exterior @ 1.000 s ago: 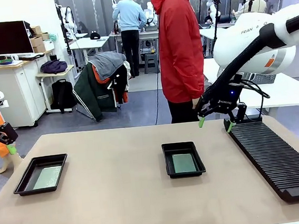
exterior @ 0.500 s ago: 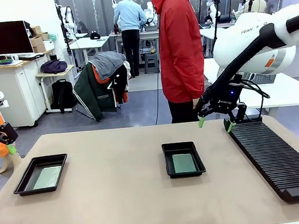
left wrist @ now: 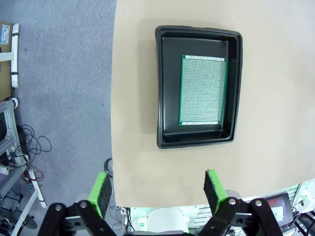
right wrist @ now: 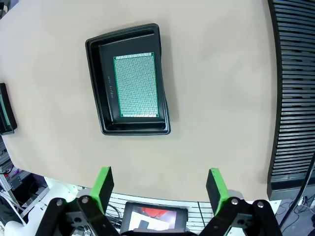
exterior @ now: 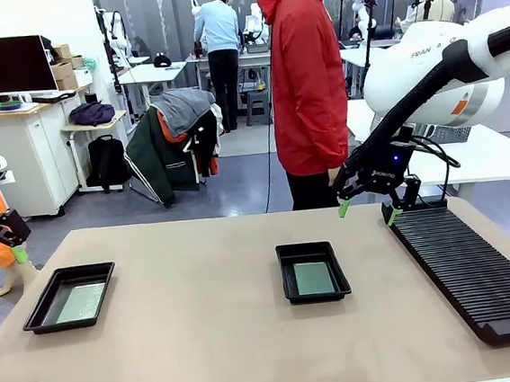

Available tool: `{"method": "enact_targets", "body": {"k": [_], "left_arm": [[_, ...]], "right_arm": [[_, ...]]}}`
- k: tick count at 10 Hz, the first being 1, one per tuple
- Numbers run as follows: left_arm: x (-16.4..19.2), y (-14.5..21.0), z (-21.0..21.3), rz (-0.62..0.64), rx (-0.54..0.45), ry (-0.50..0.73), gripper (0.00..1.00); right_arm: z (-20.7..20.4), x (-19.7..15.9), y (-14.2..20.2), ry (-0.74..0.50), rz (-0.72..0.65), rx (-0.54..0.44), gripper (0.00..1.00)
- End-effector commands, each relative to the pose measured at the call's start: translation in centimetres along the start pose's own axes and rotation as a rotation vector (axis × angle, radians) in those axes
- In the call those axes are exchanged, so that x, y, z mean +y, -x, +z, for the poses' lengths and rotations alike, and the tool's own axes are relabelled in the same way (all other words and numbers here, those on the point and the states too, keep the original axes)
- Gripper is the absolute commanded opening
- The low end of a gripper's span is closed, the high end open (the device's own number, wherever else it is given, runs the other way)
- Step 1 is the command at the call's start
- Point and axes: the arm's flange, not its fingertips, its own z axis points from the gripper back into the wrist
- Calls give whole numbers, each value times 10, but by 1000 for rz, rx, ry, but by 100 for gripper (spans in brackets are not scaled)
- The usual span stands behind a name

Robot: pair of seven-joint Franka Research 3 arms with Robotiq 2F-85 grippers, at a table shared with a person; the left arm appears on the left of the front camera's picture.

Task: Inspect and transfer BCBs to ESD trays.
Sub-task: Pick up the ESD tray and place it on the left side of the table.

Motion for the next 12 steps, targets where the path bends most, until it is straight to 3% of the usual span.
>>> {"method": "enact_targets", "body": {"k": [1, 6, 12], "left_arm": [[1, 1, -1, 5, -10, 1, 100], [0, 0, 0, 0, 0, 0, 100], [-132, 11, 56, -26, -49, -26, 100]], "right_arm": [[0, 2, 1, -1, 3, 2, 100], [0, 2, 1, -1, 3, 2, 100], [0, 2, 1, -1, 3, 2, 100]]}}
